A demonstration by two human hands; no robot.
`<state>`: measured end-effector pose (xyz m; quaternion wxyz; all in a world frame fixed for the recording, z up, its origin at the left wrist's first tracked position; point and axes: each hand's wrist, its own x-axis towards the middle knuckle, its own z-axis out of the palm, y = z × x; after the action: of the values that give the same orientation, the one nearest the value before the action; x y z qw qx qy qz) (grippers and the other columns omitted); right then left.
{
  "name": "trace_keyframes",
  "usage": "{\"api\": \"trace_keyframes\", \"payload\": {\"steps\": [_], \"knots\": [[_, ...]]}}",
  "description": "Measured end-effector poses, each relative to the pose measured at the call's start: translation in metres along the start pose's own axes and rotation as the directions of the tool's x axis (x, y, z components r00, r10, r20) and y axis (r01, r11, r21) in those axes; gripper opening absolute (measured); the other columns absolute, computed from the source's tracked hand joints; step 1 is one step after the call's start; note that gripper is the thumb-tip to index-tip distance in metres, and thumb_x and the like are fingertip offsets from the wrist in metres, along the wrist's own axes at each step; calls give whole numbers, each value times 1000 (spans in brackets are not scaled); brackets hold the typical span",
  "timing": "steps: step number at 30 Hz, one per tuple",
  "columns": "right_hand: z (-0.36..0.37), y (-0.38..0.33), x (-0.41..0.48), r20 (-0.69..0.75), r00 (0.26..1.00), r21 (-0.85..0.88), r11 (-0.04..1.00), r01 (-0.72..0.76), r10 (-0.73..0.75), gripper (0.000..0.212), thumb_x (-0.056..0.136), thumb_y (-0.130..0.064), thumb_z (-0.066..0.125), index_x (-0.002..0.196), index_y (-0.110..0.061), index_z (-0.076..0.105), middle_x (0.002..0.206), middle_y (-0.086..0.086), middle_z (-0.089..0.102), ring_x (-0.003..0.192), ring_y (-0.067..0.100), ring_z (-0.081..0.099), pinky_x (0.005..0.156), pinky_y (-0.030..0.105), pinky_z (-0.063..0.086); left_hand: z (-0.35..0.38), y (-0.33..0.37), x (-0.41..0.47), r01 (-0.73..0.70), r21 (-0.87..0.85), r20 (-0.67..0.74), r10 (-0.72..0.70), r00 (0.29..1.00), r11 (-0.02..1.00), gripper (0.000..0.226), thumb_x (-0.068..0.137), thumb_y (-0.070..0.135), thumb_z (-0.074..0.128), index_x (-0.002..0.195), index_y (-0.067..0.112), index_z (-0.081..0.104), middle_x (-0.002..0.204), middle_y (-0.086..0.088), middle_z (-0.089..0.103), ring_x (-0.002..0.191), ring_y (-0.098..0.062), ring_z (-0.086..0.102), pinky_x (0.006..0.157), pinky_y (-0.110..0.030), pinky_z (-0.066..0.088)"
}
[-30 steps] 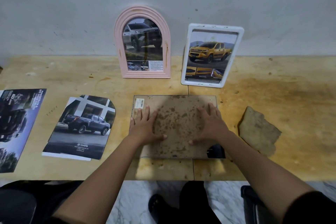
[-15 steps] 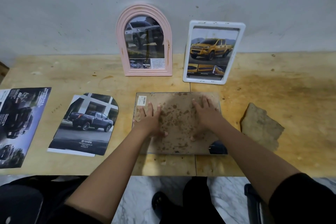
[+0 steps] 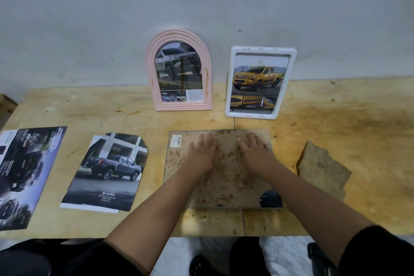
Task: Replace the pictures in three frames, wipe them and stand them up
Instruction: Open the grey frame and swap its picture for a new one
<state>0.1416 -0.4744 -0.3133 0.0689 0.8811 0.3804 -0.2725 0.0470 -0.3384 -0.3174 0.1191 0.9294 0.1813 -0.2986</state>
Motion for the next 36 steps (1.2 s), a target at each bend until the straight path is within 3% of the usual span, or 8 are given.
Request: {"api": "trace_keyframes", "payload": {"steps": [4, 7, 13, 24, 27, 31, 34, 36], "knots": [[7, 17, -4, 17, 998, 8, 999, 54, -54, 99, 81, -37, 67, 149, -23, -2, 154, 13, -21, 143, 30, -16, 117, 44, 4, -8, 18, 22, -179, 130, 65, 172, 983, 975, 130, 64, 22, 84, 147, 11, -17, 154, -4, -26, 143, -23, -20, 117, -44, 3], [12, 23, -3, -12, 997, 11, 997, 79, -78, 109, 77, -39, 72, 148, -25, -9, 153, 9, -24, 143, 27, -19, 117, 43, 0, -9, 23, 28, -251, 194, 113, 233, 966, 948, 121, 72, 14, 78, 146, 10, -18, 152, -4, -29, 143, -21, -19, 119, -44, 5], [21, 30, -9, -2, 1000, 50, 999, -2, 2, 143, 55, -64, 76, 146, -10, -20, 153, 11, -27, 143, 24, -20, 118, 41, -3, -19, 43, 28, -271, 295, 152, 235, 960, 916, 127, 68, 10, 80, 145, 5, -20, 153, -8, -28, 144, -25, -18, 119, -44, 8], [11, 35, -9, -29, 998, 45, 997, 55, -54, 134, 57, -46, 84, 149, -9, -7, 157, 10, -12, 146, 25, -3, 117, 35, 10, -3, 54, 39, -263, 292, 48, 260, 964, 920, 80, 92, 3, 45, 145, -1, -15, 154, -16, -23, 144, -33, -13, 116, -40, 19], [9, 32, -6, -29, 998, 15, 998, 61, -60, 131, 56, -44, 85, 148, -7, -2, 157, 12, -6, 145, 27, 0, 116, 37, 19, -2, 55, 40, -266, 298, 74, 256, 964, 917, 86, 90, 3, 51, 144, -2, -16, 154, -17, -22, 144, -33, -14, 115, -40, 20], [11, 30, -5, 23, 999, 46, 999, 27, -28, 133, 60, -40, 84, 148, -7, -9, 156, 11, -15, 145, 27, -10, 117, 40, 15, -2, 54, 39, -264, 325, 86, 250, 964, 908, 98, 84, 5, 61, 143, -2, -17, 153, -19, -23, 143, -34, -15, 118, -41, 15], [11, 27, -7, 24, 1000, 95, 995, -8, 6, 134, 61, -35, 85, 147, -8, -13, 155, 10, -21, 144, 27, -13, 117, 42, 12, -5, 47, 37, -284, 341, 122, 257, 959, 896, 126, 68, 15, 80, 143, 0, -19, 153, -15, -26, 143, -33, -18, 118, -39, 9], [13, 27, -9, 20, 1000, 127, 992, -15, 12, 132, 62, -33, 84, 148, -10, -13, 155, 7, -24, 144, 25, -14, 117, 42, 13, -6, 39, 31, -292, 274, 134, 265, 955, 916, 128, 65, 14, 82, 145, 5, -17, 154, -9, -25, 143, -29, -17, 118, -40, 14]]}}
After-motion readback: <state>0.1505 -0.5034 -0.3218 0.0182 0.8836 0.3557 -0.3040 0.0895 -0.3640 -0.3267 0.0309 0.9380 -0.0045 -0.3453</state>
